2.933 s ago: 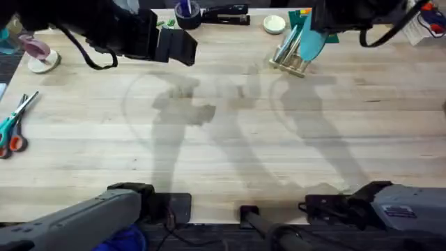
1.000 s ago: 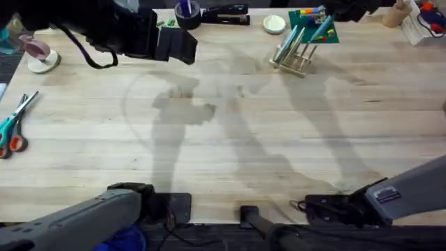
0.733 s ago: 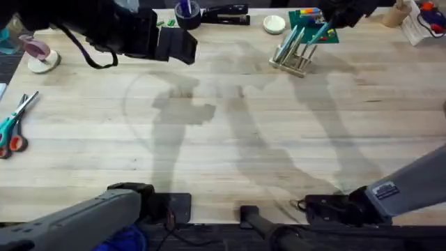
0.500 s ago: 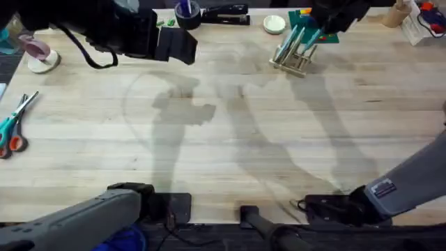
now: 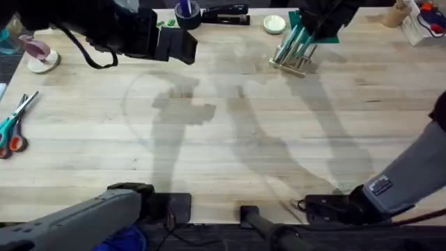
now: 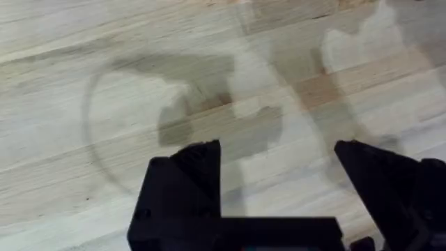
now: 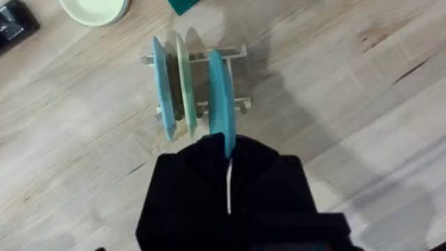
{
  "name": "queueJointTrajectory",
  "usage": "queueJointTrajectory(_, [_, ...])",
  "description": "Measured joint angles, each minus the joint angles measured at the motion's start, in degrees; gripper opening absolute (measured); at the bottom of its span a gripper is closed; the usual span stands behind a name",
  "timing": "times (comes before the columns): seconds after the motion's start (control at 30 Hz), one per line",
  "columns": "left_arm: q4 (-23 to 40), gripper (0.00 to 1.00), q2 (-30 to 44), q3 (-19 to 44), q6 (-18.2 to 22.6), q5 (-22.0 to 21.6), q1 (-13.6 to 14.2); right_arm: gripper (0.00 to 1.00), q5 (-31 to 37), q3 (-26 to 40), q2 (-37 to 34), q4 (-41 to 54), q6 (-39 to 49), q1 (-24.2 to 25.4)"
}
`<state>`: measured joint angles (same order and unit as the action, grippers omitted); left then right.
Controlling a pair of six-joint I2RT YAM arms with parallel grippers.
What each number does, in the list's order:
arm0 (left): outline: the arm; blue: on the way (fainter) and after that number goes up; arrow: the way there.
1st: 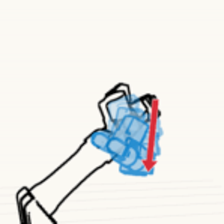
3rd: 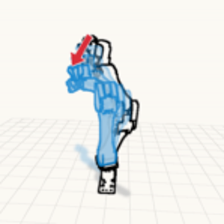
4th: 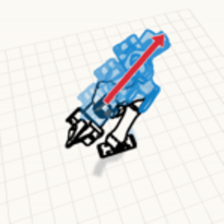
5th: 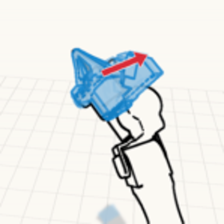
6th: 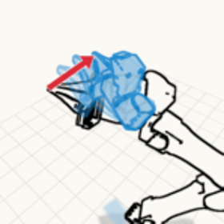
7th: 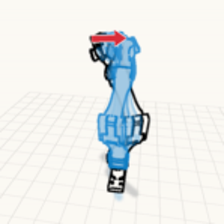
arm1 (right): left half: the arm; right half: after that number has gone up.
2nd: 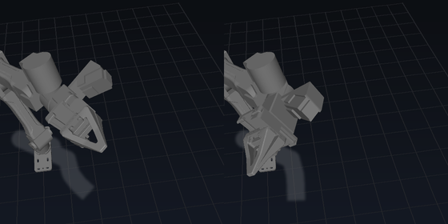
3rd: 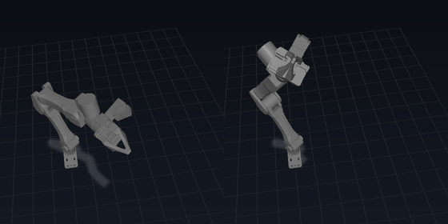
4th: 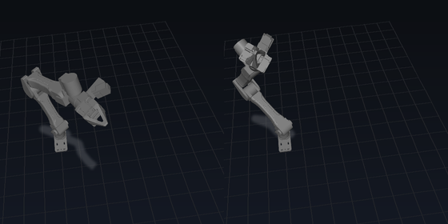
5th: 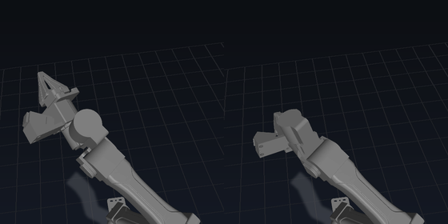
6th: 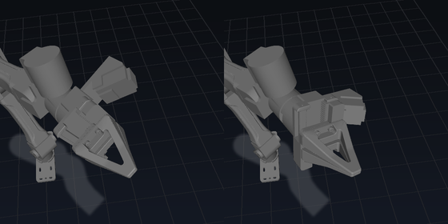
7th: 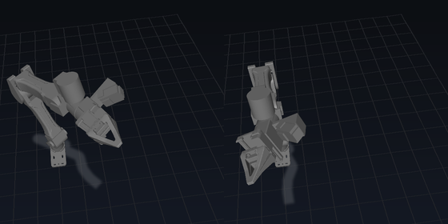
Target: Pick up the plates from the table one by one and place each into a slot on the dish rack.
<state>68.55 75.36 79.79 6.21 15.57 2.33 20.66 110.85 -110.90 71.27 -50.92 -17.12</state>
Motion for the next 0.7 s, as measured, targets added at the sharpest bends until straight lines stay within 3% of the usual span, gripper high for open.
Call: queueJointTrajectory(0.7, [0.00,0.995,0.00,0.00,0.00,0.00,0.00,0.029,-0.19,0.04,-4.75,-1.82,0.00,0.00])
